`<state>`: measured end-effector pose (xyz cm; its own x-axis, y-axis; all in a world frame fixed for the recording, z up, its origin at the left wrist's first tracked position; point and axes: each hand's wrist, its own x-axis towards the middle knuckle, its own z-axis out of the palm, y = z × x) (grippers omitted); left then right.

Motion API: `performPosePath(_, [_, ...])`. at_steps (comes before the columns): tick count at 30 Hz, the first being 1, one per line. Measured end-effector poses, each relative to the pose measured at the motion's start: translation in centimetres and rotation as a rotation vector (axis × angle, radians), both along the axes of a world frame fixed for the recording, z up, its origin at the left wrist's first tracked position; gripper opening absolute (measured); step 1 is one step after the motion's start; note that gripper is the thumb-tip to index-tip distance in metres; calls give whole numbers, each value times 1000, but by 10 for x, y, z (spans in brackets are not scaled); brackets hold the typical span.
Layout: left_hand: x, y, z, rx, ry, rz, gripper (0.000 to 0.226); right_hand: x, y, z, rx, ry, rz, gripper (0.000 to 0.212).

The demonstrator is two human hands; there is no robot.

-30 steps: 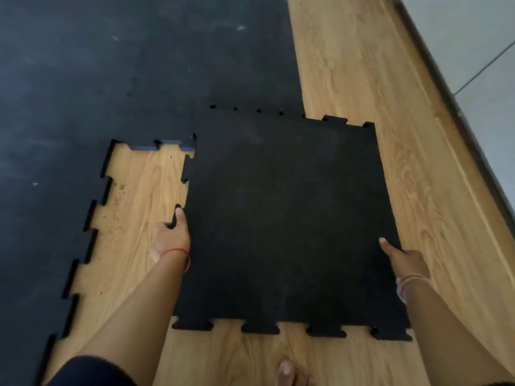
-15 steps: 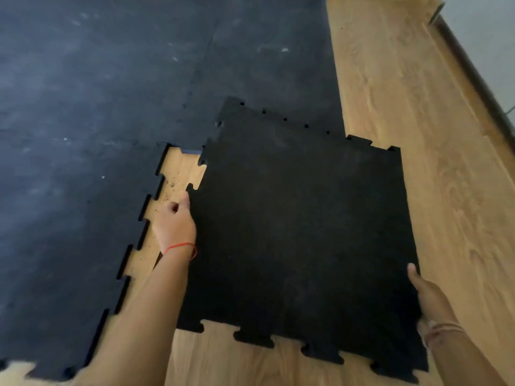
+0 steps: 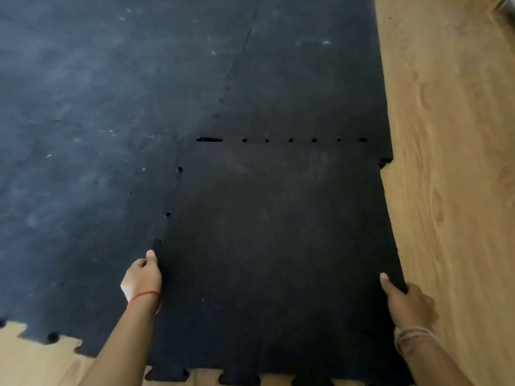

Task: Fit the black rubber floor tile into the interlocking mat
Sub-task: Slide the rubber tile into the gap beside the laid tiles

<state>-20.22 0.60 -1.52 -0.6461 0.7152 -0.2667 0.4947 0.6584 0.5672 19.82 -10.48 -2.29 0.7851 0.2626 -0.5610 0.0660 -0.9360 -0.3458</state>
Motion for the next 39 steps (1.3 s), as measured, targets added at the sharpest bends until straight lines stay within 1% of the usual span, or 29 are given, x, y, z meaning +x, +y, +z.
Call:
performPosePath(2, [2, -1, -2, -1, 16, -9, 46, -1, 0, 2, -19, -13, 26, 69])
performPosePath(6, [8, -3, 4, 1, 3, 7, 43, -4, -4, 9, 14, -15, 62, 69])
performPosePath(10, [8, -2, 12, -9, 40, -54, 43, -14, -20, 11, 73, -17, 15, 67])
performPosePath(13, [6, 0, 16, -12, 97, -121, 44, -33, -40, 10, 50, -42, -11, 61])
performPosePath(16, [4, -2, 18, 8, 86, -158, 44, -33, -43, 14, 82, 7, -72, 58])
performPosePath(18, [3, -5, 21, 89, 84, -153, 44, -26, -42, 17, 131, 86, -149, 54])
performPosePath(20, [7, -8, 28, 207, 92, -163, 44, -20, -42, 16, 157, 122, -200, 50])
performPosePath(22, [14, -10, 38, 339, 105, -202, 41, -17, -42, 17, 158, 108, -240, 48])
performPosePath(24, [19, -9, 48, 464, 115, -250, 37, -17, -42, 15, 153, 92, -279, 51])
performPosePath(26, [18, -7, 49, 509, 98, -251, 36, -17, -40, 16, 142, 83, -315, 53])
performPosePath(28, [11, -9, 39, 445, 45, -224, 40, -18, -35, 17, 138, 81, -338, 52])
performPosePath(30, [3, -9, 24, 296, 4, -232, 41, -17, -29, 17, 139, 78, -309, 49])
performPosePath(32, [-5, -7, 12, 130, 0, -267, 39, -17, -22, 18, 140, 83, -282, 44])
performPosePath(33, [-8, -6, 7, 80, 10, -287, 38, -17, -21, 19, 135, 83, -270, 44])
performPosePath(36, [-15, -3, 1, 13, 34, -359, 37, -19, -23, 21, 126, 52, -238, 50])
performPosePath(39, [-18, 1, 3, -38, 19, -371, 37, -22, -22, 25, 109, 51, -236, 49])
